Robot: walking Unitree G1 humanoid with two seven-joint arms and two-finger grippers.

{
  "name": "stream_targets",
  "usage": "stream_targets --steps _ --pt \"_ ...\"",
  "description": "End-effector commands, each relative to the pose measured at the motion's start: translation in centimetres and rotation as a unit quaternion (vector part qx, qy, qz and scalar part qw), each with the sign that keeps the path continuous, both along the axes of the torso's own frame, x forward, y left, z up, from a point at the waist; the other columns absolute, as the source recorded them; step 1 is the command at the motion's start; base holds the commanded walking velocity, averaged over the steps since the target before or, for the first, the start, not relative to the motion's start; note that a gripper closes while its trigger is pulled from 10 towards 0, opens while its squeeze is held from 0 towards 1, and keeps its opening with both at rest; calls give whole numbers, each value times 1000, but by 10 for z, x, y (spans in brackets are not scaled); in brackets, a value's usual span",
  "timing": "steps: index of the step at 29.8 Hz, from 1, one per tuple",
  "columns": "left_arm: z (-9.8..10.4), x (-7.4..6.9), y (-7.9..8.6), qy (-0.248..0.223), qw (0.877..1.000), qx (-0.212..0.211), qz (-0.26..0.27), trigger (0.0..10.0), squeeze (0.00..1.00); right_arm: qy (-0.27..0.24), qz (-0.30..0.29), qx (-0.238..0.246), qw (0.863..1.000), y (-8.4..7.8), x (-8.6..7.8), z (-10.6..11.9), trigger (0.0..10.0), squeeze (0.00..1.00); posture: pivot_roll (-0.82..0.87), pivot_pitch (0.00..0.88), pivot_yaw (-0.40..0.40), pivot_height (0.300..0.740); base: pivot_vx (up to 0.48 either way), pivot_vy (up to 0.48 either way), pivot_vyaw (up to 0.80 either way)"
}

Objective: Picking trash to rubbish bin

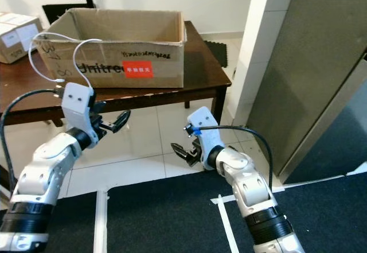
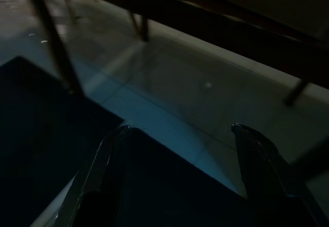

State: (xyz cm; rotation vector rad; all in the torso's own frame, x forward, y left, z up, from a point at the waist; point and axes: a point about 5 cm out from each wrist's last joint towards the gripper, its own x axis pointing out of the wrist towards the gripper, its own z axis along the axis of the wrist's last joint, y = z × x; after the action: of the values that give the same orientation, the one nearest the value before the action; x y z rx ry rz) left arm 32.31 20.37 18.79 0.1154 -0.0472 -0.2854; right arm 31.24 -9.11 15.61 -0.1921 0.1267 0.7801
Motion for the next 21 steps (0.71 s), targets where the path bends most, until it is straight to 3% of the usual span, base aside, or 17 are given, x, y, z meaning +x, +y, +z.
stream_targets --steps 1,3,5,7,8,10,12,16,17,19,21 --pt "-4 -3 8 4 1000 18 24 10000 0 5 15 -3 1000 1 -4 -3 10000 0 5 88 -10 740 0 0 0" --pt "-21 -12 23 34 996 44 71 10000 0 24 64 -25 997 4 -14 -11 10000 0 5 103 -13 740 0 0 0" --pt "-26 -15 28 42 994 49 85 10000 0 29 79 -33 996 5 -17 -14 10000 0 5 103 -13 740 0 0 0" --pt "-49 -31 43 77 986 70 133 10000 0 61 69 -50 994 1 -20 -39 10000 0 15 114 -25 740 0 0 0" --pt "-49 -31 43 77 986 70 133 10000 0 61 69 -50 994 1 -20 -39 10000 0 15 114 -25 740 0 0 0" --pt "-78 -50 58 133 972 60 186 10000 0 108 21 -74 991 -5 -18 -74 10000 0 27 114 -32 740 0 0 0" --pt "-123 -72 63 227 950 42 209 10000 0 171 -43 -99 979 -16 -24 -116 10000 0 48 115 -49 740 0 0 0" --pt "-173 -98 55 322 926 33 196 10000 0 242 -108 -133 955 -34 -41 -157 10000 0 48 113 -50 740 0 0 0" --pt "-173 -98 55 322 926 33 196 10000 0 242 -108 -133 955 -34 -41 -157 10000 0 48 113 -50 740 0 0 0" --pt "-195 -112 45 355 915 21 191 10000 0 283 -152 -154 934 -49 -56 -180 10000 0 33 110 -37 740 0 0 0" --pt "-209 -115 34 365 911 -20 194 10000 0 310 -187 -173 916 -61 -73 -198 10000 0 29 108 -30 740 0 0 0"
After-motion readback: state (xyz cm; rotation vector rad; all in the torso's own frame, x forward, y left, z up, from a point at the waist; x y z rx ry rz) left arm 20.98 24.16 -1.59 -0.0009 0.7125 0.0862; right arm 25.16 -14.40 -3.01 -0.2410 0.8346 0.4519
